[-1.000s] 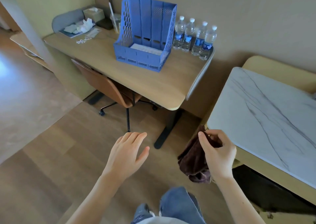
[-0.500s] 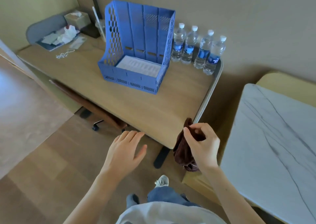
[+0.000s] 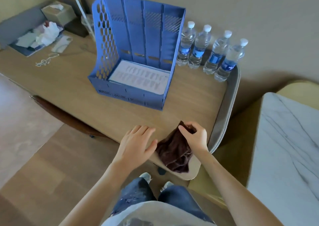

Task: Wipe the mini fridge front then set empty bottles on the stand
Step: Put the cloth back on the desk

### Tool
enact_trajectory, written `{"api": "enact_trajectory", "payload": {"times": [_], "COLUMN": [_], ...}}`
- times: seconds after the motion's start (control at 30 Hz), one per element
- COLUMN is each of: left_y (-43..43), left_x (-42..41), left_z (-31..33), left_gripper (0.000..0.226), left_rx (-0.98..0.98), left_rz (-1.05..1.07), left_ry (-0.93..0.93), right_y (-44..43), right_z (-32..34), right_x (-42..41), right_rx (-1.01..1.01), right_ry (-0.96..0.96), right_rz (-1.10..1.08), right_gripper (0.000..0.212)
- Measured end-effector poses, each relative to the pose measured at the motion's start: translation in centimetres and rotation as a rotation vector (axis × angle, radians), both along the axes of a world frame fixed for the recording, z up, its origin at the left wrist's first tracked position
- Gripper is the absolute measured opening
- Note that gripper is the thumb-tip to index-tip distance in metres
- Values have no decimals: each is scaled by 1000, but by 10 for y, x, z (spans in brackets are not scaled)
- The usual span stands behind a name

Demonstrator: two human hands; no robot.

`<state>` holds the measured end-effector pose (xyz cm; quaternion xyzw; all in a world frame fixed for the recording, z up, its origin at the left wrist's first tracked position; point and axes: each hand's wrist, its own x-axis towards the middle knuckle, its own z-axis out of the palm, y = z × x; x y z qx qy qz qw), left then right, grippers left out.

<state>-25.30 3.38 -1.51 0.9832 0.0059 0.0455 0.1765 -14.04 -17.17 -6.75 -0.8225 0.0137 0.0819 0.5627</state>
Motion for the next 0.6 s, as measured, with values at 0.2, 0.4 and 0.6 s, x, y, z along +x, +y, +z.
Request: {"api": "enact_trajectory", "payload": {"times": [0.2, 0.4, 0.6], "left_y": [19, 20, 15], "left_x": [34, 63, 79], "left_z": [-26, -39, -43], "left_gripper": [41, 43, 41], "left_rx": [-17, -20, -27], "left_rz": [-198, -333, -391], "left_ry": [138, 150, 144], "right_y": [-5, -7, 24], "right_z": [-10, -4, -30], "right_x": [31, 26, -52], "right_rx": [-250, -695, -952], "right_ry": [36, -102, -269], "right_rz": [76, 133, 179], "right_gripper": [17, 39, 65]}}
